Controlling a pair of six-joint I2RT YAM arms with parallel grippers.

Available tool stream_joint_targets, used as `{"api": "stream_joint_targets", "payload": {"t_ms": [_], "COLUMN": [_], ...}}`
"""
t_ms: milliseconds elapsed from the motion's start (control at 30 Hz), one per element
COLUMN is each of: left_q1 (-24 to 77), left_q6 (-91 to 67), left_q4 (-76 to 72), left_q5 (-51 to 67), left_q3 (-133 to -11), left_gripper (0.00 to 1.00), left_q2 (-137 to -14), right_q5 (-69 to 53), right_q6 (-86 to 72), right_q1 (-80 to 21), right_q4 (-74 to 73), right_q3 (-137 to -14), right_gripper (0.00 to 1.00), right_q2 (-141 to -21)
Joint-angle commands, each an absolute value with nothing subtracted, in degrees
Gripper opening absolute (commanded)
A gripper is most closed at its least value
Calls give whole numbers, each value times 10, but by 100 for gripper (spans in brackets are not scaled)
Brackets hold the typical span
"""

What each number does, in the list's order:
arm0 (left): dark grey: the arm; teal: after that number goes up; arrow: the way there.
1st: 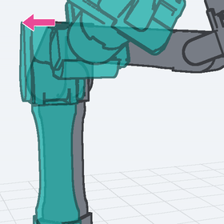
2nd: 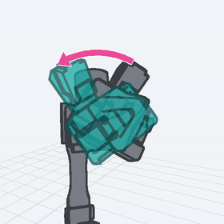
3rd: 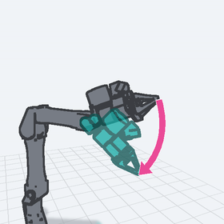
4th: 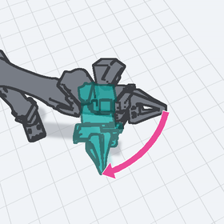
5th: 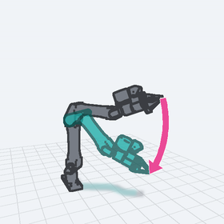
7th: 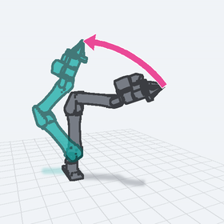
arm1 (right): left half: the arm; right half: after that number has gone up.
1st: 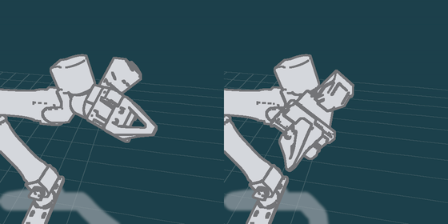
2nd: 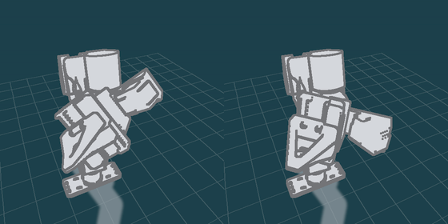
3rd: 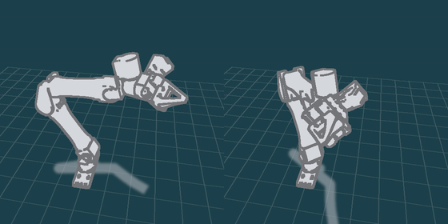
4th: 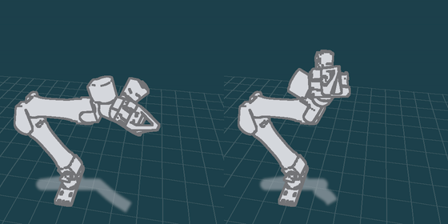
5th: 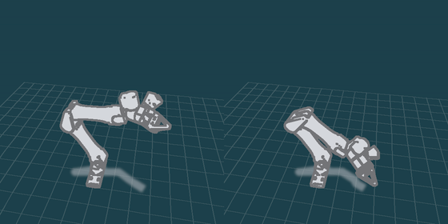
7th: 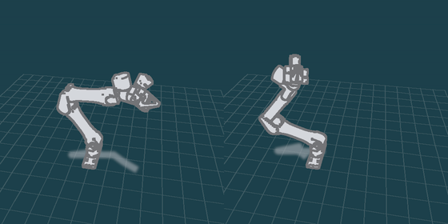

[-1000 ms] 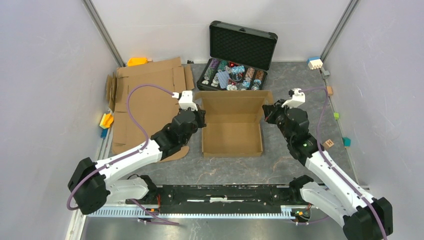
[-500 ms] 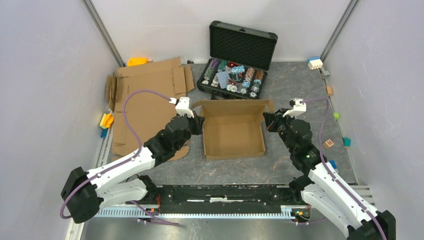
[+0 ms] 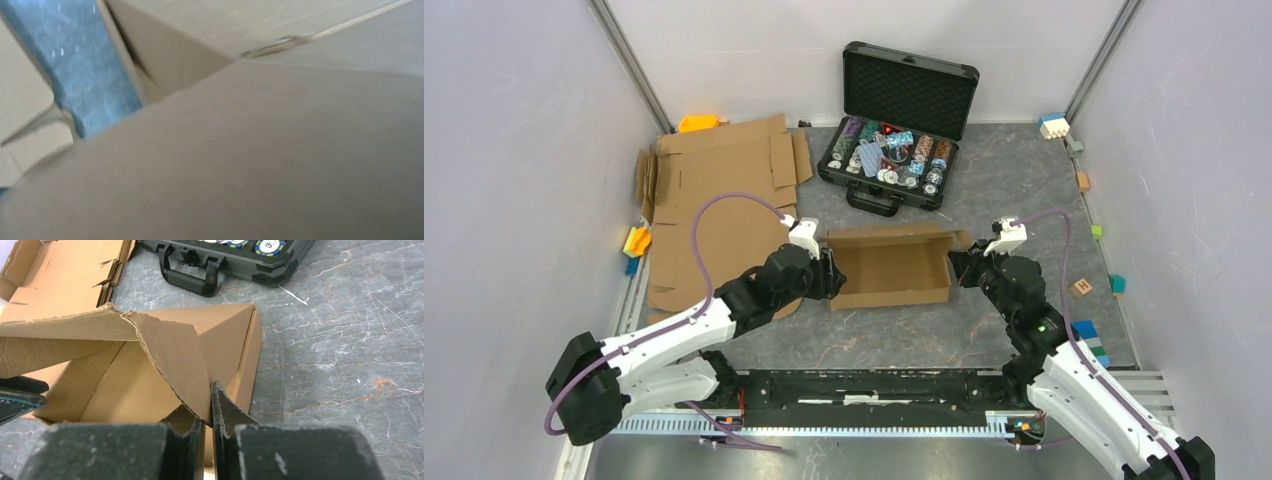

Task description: Fold the paper box

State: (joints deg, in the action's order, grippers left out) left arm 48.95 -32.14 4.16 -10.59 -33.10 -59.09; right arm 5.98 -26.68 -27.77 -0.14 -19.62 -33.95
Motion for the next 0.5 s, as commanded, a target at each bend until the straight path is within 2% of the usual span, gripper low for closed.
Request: {"api": "stream_joint_targets", "payload": {"t_ms": [0, 100, 167, 300, 467], "left_q1": [493, 493, 493, 492, 493], "left_q6": [-369, -367, -361, -346, -262], "left_q4": [200, 304, 367, 471, 509], "left_q5": [-77, -68, -47, -14, 31], "left_q3": [-378, -414, -440, -509, -609], "left_gripper": [59, 65, 65, 65, 60], "left_q2": [-562, -539, -526, -512, -502], "right_q5": [38, 38, 38, 35, 34], "right_q6": [-252, -250, -250, -251, -255], "right_q1": [-284, -284, -284, -284, -284], "right_q4": [-36, -41, -41, -39, -39], "right_q3": [-191, -190, -186, -176, -159], "right_gripper": [10, 10, 10, 10, 10], "right_q2": [-333, -330, -328, -323, -316]}}
